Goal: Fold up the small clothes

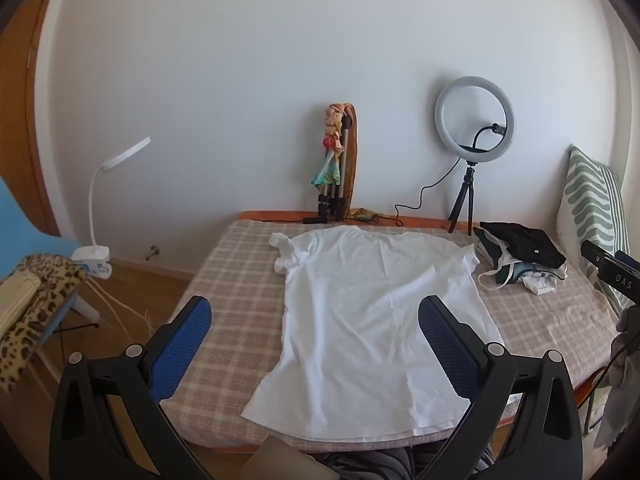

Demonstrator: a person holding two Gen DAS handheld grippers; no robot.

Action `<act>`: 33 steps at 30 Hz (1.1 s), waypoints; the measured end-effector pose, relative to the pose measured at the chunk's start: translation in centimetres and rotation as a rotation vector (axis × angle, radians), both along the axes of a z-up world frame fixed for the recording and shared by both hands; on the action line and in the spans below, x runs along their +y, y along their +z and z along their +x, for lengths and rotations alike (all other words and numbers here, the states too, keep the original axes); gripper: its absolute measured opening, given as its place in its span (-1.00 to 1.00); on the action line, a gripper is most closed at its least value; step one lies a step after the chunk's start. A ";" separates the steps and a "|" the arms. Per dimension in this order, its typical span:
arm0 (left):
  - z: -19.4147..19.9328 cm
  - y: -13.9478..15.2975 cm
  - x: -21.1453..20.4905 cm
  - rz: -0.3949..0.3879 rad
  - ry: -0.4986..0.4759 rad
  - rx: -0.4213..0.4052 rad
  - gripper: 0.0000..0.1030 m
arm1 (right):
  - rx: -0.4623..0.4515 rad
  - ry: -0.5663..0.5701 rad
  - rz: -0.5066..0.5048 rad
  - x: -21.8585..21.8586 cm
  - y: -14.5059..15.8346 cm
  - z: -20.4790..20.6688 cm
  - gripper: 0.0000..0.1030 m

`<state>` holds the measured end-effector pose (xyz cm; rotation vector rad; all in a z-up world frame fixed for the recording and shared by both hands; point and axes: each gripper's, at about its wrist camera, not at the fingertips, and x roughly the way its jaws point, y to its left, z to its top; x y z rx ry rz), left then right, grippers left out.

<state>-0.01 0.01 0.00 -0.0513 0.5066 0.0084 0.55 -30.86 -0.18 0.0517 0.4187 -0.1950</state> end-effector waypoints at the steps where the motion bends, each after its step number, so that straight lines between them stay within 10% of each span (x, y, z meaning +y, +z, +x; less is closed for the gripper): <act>1: 0.0 0.0 0.0 -0.009 -0.001 0.003 0.99 | 0.000 -0.003 -0.002 0.0 0.0 0.0 1.00; 33: -0.1 -0.3 0.7 -0.018 0.006 0.007 0.99 | -0.024 -0.005 -0.026 0.8 0.6 0.0 1.00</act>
